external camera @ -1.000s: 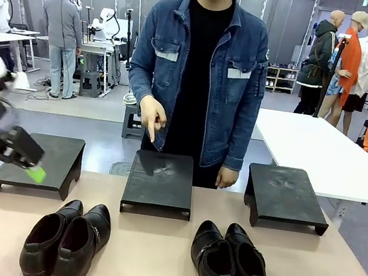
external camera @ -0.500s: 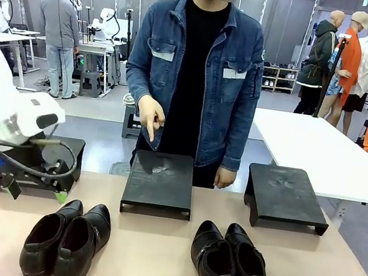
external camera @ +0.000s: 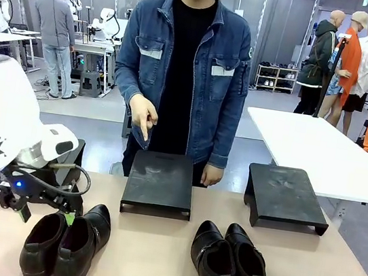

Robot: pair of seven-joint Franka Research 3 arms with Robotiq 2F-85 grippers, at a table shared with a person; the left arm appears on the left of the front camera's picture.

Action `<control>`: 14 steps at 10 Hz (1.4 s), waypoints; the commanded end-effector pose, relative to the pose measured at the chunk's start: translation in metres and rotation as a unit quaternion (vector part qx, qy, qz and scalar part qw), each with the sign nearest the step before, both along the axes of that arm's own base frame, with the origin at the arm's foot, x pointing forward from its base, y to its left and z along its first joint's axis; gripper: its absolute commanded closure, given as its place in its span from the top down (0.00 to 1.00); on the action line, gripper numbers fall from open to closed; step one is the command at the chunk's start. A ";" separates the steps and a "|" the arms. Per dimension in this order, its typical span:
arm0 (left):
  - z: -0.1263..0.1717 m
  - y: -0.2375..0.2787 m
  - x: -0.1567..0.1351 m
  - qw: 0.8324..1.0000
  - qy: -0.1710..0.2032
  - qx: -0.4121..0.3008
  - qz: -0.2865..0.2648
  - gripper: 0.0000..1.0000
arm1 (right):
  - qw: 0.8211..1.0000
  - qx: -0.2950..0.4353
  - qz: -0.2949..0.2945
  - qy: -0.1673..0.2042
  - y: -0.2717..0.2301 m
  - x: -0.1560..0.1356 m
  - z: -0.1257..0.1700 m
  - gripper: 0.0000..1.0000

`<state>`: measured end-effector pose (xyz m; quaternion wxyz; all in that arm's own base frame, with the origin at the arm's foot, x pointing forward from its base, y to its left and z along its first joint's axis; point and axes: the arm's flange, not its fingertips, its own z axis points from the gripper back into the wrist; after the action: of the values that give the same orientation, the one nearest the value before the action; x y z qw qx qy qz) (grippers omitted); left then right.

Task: Place the shoes on the stand as instructed by the person.
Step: Pick up one pair of Shoes and place it on the Shoes Stand indicated by the person.

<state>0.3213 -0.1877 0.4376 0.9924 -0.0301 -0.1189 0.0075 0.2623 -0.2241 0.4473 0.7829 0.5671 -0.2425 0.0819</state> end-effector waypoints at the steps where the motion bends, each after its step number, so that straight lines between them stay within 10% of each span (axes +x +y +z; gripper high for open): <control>1: -0.017 -0.006 0.011 1.000 -0.004 -0.004 0.014 1.00 | 1.000 0.002 0.003 -0.007 -0.002 -0.002 0.000 1.00; 13: -0.104 -0.001 0.037 0.999 -0.003 0.031 0.018 1.00 | 1.000 0.002 0.003 -0.007 -0.002 -0.002 0.000 1.00; 14: -0.106 -0.002 0.037 0.999 0.002 0.030 0.011 0.40 | 1.000 0.002 0.003 -0.007 -0.002 -0.002 0.000 1.00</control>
<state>0.3650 -0.1930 0.3453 0.9938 0.0011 -0.1110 0.0096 0.2620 -0.2245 0.4474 0.7831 0.5667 -0.2428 0.0813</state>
